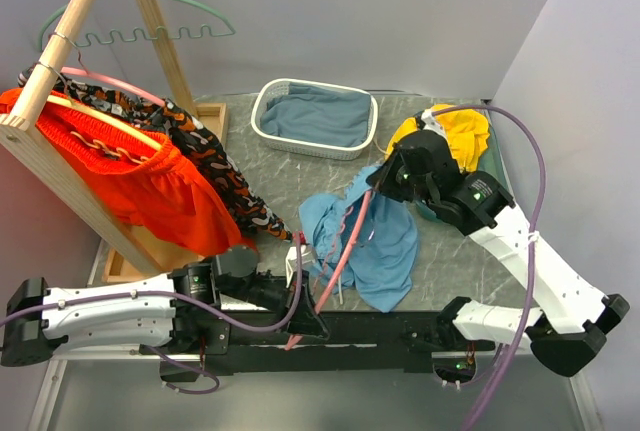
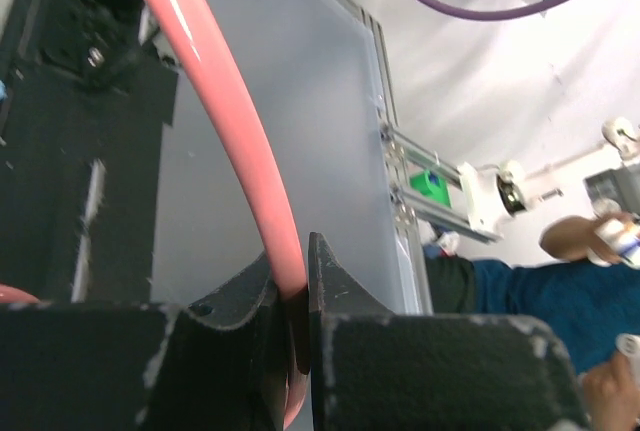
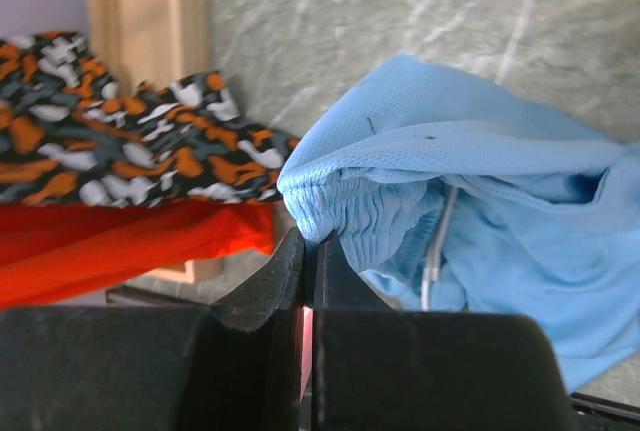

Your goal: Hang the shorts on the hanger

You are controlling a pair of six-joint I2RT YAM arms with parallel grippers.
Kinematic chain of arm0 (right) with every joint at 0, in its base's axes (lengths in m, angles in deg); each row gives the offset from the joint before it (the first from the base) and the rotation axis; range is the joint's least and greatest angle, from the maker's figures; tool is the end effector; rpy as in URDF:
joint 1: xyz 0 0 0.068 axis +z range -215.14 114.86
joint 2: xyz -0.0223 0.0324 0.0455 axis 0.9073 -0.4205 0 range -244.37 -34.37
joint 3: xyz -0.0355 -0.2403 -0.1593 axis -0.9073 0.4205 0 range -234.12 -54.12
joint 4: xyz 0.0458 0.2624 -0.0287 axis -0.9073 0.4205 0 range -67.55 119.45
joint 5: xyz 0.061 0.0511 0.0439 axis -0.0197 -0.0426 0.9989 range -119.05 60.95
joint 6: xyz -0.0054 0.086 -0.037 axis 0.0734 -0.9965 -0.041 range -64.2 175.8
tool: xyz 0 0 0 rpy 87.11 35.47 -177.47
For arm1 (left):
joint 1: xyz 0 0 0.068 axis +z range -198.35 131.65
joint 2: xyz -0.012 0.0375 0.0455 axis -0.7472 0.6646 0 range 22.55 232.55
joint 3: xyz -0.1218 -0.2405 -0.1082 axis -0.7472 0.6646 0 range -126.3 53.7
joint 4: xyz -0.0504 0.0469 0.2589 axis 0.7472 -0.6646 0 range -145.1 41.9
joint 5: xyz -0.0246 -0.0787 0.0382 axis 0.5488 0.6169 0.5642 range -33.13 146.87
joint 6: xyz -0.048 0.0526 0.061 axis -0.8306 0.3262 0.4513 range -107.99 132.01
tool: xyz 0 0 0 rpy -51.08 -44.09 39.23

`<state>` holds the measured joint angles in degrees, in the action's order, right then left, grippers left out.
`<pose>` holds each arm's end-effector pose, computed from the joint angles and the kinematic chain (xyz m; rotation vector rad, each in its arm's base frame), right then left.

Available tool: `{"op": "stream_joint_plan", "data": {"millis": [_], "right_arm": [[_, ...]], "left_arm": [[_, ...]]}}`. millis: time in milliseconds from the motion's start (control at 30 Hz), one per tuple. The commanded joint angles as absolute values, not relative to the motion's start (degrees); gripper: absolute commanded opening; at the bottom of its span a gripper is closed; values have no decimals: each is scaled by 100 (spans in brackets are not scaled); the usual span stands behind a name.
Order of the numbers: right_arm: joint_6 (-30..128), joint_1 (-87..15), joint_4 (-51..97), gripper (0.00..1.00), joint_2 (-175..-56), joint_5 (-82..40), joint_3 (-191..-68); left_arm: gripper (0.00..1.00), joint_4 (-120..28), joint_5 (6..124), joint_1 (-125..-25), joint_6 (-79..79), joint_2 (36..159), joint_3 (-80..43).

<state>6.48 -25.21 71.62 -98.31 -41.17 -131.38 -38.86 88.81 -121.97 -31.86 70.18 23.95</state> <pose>0.2065 0.1496 0.3916 0.3064 2.2349 0.6384 0.0225 -0.2352 0.2799 1.0374 1.8958 -1.8535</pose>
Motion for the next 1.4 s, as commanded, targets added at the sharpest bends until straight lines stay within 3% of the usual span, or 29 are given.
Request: {"op": "stream_joint_plan", "data": {"millis": [0, 100, 200, 233, 333, 433, 533, 667, 800, 933, 1367], "right_arm": [[842, -2076, 7334, 0, -9958, -4013, -13805], [956, -1874, 7491, 0, -10090, -4039, -14095], [1115, -1846, 7475, 14, -10090, -3986, -14158], [1132, -1838, 7466, 25, -10029, -3986, -14158], [1273, -1838, 7299, 42, -9845, -3968, -14123], [1396, -1838, 6948, 56, -9616, -3776, -13982], [1379, -1838, 6886, 61, -9467, -3906, -13903], [1159, -1838, 6465, 59, -8896, -4276, -13027], [966, -1838, 4940, 45, -8324, -4013, -11044], [711, -1794, 3786, 42, -8375, -3802, -9923], [175, -1196, 858, 51, -10019, -4047, -8963]], "left_arm": [[1, -2448, 8333, -12217, -2692, 7036, 2399], [1, -2016, 8105, -12217, -2657, 7150, 2513], [1, -1427, 7902, -12217, -2631, 7150, 2715], [1, -1121, 7814, -12217, -2622, 7133, 2768], [1, -899, 7543, -12226, -2561, 6984, 2900], [1, -828, 7366, -12235, -2403, 6869, 2901], [1, -732, 7269, -12235, -2288, 6825, 2883], [1, -591, 7225, -12235, -2227, 6746, 2892], [1, -599, 7347, -12235, -2200, 6676, 2769], [1, -617, 7453, -12235, -2235, 6667, 2672], [1, -547, 7436, -12235, -2279, 6790, 2409]]}}
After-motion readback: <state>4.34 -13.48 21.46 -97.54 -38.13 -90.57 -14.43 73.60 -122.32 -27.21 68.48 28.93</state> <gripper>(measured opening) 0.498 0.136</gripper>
